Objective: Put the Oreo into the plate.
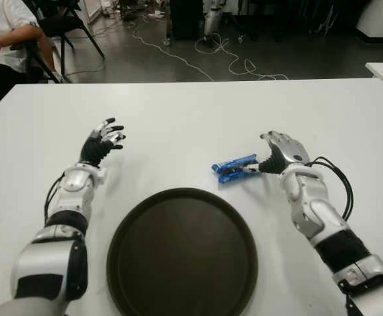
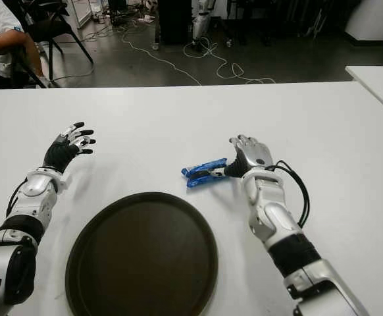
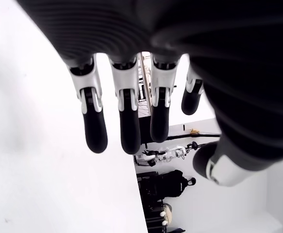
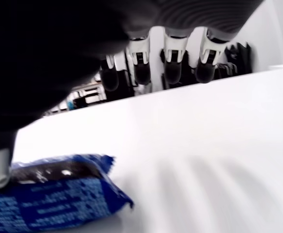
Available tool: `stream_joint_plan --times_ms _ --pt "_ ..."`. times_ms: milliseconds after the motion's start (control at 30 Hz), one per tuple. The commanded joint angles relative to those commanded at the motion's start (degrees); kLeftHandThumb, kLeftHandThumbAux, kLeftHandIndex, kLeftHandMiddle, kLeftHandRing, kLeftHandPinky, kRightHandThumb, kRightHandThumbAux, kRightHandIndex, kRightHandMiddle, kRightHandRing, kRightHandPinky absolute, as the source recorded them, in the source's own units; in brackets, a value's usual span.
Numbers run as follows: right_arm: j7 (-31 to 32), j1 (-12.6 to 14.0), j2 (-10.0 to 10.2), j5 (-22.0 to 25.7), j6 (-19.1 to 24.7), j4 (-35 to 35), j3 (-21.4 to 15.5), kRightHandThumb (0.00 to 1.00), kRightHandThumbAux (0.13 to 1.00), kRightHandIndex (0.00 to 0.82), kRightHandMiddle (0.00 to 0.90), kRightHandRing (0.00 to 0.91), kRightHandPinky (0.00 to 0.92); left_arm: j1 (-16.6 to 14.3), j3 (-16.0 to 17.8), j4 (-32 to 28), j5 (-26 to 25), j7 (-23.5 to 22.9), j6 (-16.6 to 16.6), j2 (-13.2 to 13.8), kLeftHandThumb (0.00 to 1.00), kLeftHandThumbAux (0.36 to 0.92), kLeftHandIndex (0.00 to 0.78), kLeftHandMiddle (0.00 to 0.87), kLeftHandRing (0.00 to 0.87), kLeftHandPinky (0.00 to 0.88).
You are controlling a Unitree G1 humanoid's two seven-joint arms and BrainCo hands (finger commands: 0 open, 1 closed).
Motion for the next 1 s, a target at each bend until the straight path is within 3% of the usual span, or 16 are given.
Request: stream_joint_plan --times_ms 100,167,300,467,700,1000 --pt "2.56 0.03 -1.23 -1.00 1.03 -3.07 0.58 0.000 0.458 0.028 0.047 0.029 0.005 0.00 -0.02 0.02 0.01 -0.06 -0.22 -0.04 0.213 0.628 0.101 0.224 0.265 0.338" --pt "8.32 0.15 -3.65 -2.44 2.94 -10.24 0.41 0.000 0.451 0.025 0.045 0.025 0.002 0.05 -0.16 0.00 0.22 0.21 -0.45 -0.02 0.207 0.627 0.104 0.225 0.265 0.336" --pt "14.22 0.42 -5.55 -4.02 4.89 -16.87 0.11 0.000 0.443 0.021 0.041 0.019 0.000 0.02 -0.24 0.05 0.35 0.43 -0.49 0.04 0.199 0.624 0.108 0.227 0.264 0.333" --pt "22.24 0.66 -9.83 -4.83 5.12 -25.67 -1.51 0.000 0.439 0.011 0.032 0.009 0.000 -0.12 -0.42 0.05 0.59 0.68 -0.43 0.16 0.201 0.624 0.107 0.225 0.260 0.326" --pt "25.44 0.71 -12.44 -4.35 3.01 -30.00 -3.34 0.000 0.427 0.014 0.039 0.007 0.003 -0.09 -0.38 -0.09 0.48 0.19 -0.43 0.27 0.192 0.616 0.107 0.225 0.258 0.312" --pt "27.02 -0.17 -12.79 -4.86 1.72 -32.19 -4.23 0.000 0.430 0.010 0.051 0.025 0.041 -0.23 -0.27 0.09 0.41 0.30 0.29 0.41 0.209 0.605 0.102 0.232 0.256 0.308"
